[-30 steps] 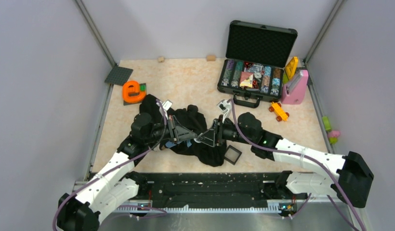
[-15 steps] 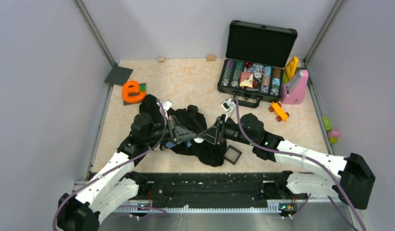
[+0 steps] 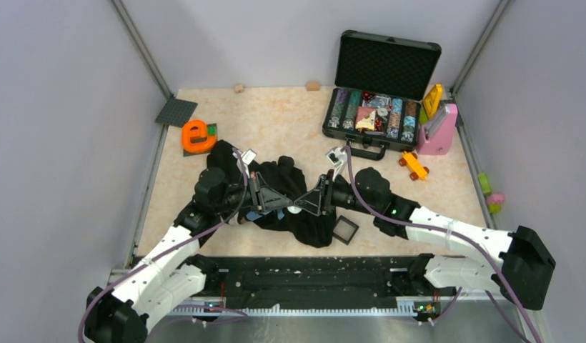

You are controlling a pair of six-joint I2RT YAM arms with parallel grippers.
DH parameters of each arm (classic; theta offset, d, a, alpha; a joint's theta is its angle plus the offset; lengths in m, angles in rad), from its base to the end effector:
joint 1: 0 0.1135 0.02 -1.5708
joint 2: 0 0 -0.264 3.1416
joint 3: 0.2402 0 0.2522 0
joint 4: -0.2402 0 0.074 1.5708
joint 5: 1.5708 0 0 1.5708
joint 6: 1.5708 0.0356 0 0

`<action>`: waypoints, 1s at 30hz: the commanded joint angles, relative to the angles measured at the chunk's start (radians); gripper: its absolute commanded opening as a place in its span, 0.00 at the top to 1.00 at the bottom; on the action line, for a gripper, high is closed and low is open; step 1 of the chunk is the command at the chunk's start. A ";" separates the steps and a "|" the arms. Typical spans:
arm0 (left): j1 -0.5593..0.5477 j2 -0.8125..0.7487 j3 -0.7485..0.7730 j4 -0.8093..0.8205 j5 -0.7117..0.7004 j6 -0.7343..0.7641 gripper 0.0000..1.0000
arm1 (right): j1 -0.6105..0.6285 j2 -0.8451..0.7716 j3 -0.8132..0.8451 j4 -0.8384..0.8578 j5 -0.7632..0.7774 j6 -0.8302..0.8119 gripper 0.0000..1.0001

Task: Remove the brooch from the garment

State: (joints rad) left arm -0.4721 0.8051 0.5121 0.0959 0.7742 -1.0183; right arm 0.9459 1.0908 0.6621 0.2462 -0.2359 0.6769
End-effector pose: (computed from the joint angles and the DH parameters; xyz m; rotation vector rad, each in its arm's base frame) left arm 0.1547 -0.1069 0.2710 0.1027 2.0707 -1.6825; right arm 0.1410 0.2098 0.2807 -0.4536 1.9130 1.3407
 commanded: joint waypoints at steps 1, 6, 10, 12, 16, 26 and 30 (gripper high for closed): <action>-0.004 -0.003 0.017 0.076 0.020 -0.007 1.00 | -0.002 0.011 0.034 0.056 -0.069 -0.004 0.63; -0.003 -0.009 0.008 0.084 0.016 -0.011 1.00 | -0.002 -0.006 0.019 0.088 -0.068 0.002 0.62; -0.003 -0.005 0.005 0.087 0.015 -0.017 1.00 | -0.002 -0.006 0.012 0.120 -0.086 0.016 0.59; -0.003 -0.002 0.005 0.086 0.016 -0.017 1.00 | -0.001 -0.020 0.003 0.143 -0.087 0.022 0.58; -0.003 -0.004 0.003 0.081 0.016 -0.013 1.00 | -0.002 -0.074 -0.048 0.240 -0.067 0.050 0.52; -0.003 -0.005 0.005 0.106 0.030 -0.041 1.00 | -0.002 -0.036 -0.026 0.231 -0.112 0.047 0.63; -0.003 -0.006 0.001 0.120 0.036 -0.056 1.00 | -0.002 -0.028 -0.019 0.211 -0.098 0.037 0.63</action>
State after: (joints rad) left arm -0.4721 0.8070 0.5121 0.1341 0.8009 -1.0538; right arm 0.9382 1.0584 0.6022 0.3973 -0.2939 0.7158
